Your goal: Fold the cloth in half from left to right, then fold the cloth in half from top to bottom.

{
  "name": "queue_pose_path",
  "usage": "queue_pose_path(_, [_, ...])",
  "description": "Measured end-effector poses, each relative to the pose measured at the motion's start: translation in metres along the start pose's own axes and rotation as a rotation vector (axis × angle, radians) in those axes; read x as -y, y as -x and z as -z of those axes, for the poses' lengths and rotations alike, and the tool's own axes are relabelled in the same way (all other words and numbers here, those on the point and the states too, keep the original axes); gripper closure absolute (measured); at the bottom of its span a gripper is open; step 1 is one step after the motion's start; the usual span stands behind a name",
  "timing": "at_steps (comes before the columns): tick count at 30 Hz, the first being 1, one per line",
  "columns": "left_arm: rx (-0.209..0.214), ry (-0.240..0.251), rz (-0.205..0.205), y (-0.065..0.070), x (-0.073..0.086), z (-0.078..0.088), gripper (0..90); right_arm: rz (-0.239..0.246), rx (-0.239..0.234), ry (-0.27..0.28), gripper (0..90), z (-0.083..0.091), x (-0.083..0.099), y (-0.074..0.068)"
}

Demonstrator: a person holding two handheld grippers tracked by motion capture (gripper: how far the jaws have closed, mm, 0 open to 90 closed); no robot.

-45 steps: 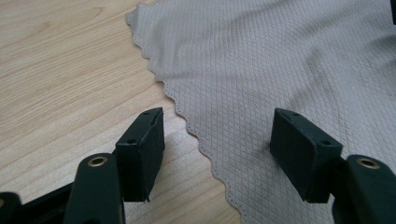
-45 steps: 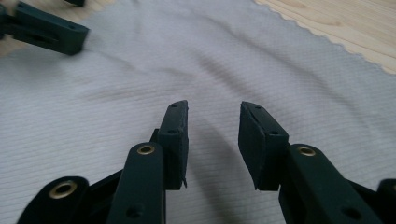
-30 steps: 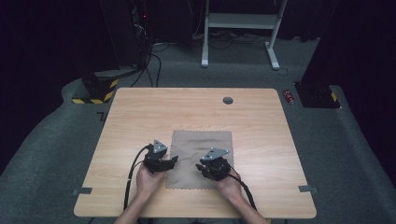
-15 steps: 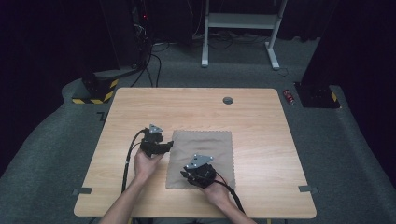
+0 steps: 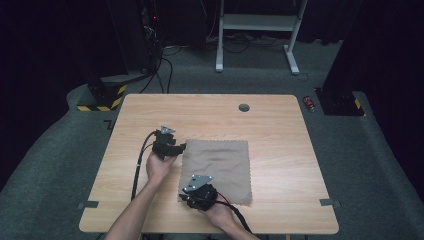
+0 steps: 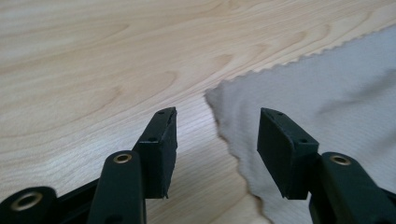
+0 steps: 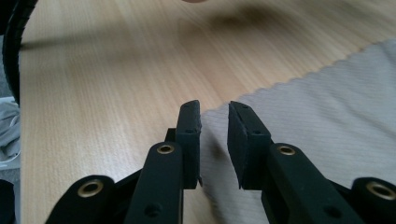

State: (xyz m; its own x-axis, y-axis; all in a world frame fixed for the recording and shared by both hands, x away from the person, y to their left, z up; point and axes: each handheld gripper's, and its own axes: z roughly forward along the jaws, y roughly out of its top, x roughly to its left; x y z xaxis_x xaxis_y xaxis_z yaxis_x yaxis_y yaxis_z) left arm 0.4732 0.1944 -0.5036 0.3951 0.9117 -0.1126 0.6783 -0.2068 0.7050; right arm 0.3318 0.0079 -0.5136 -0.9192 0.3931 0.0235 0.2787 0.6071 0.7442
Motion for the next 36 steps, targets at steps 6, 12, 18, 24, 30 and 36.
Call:
queue_pose_path(6, [-0.012,0.015,0.044,-0.009,0.000,-0.003,50.0,0.039,-0.005,-0.014,72.8,-0.008,-0.002,-0.009])
queue_pose_path(12, [-0.003,0.020,0.061,-0.013,0.001,-0.007,50.0,0.059,0.003,-0.034,72.0,-0.011,0.002,-0.014])
queue_pose_path(18, [0.010,-0.003,0.040,-0.010,-0.005,-0.011,49.9,0.068,0.016,-0.034,71.9,-0.011,0.003,-0.016])
queue_pose_path(24, [0.017,0.029,0.028,-0.006,-0.022,-0.010,51.7,0.070,0.016,-0.036,71.9,-0.011,0.002,-0.016])
queue_pose_path(30, [0.002,-0.030,0.009,-0.005,-0.028,-0.024,52.4,0.068,0.023,-0.035,72.9,-0.010,0.003,-0.017])
queue_pose_path(36, [-0.027,-0.063,0.031,-0.010,-0.024,-0.033,54.8,0.076,0.029,-0.036,74.2,-0.010,0.003,-0.018])
